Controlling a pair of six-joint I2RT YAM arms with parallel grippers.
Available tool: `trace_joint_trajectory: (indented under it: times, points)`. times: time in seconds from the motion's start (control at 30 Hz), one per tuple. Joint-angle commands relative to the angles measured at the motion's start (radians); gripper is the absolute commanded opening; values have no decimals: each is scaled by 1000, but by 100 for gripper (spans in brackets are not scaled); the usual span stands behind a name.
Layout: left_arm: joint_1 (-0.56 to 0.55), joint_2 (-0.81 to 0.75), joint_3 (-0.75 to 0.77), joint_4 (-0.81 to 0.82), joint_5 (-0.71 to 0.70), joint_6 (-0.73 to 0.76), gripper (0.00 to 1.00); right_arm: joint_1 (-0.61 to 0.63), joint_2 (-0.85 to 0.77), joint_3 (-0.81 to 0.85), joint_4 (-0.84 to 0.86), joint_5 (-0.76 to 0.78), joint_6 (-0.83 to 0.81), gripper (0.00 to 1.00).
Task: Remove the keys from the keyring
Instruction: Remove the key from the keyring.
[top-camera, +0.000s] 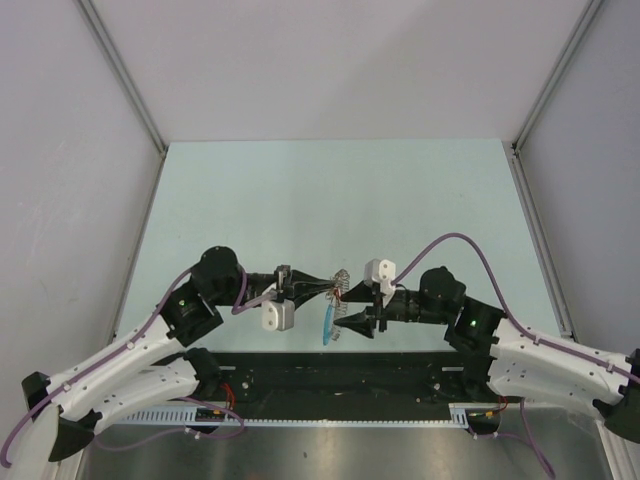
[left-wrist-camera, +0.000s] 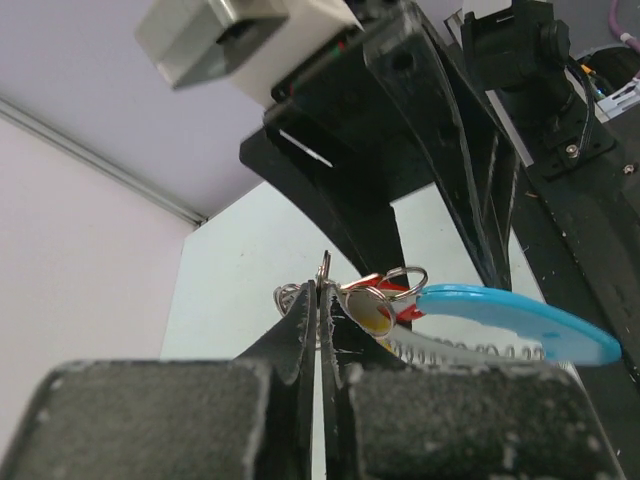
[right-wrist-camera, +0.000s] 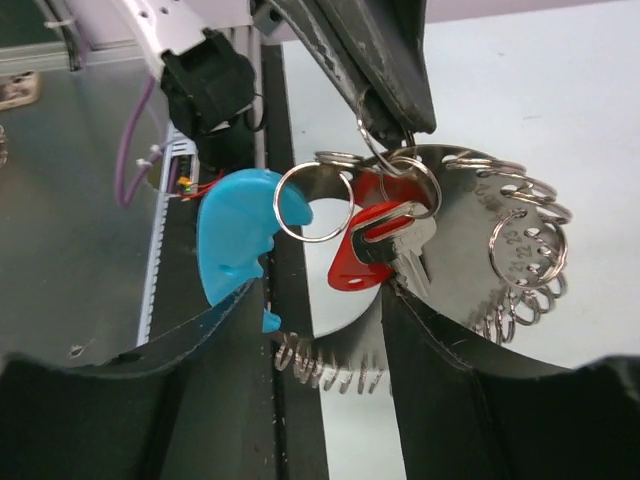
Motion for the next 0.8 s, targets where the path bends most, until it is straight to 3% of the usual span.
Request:
trace_joint_trajectory:
  times: [0.0,0.17,0.5,0.57,0.67,0.77]
  points:
    - [-4,-4,55,33,25,10,0,90,41,-8,149,311,-10,56]
    - [-4,-2,41,55,24,-2,0,162,50,-8,191,569,-39,49]
    - [-4,-10,26,56,14,-6,0,191,5,-47,249,623,-53,25]
    - [-4,-12,26,55,11,-6,0,196,9,-47,247,632,-58,25]
    - [-4,-12,24,52,13,-4,0,199,7,-47,253,640,-76,36]
    - [-4,-12,26,47,14,-2,0,200,5,-48,263,645,-96,38]
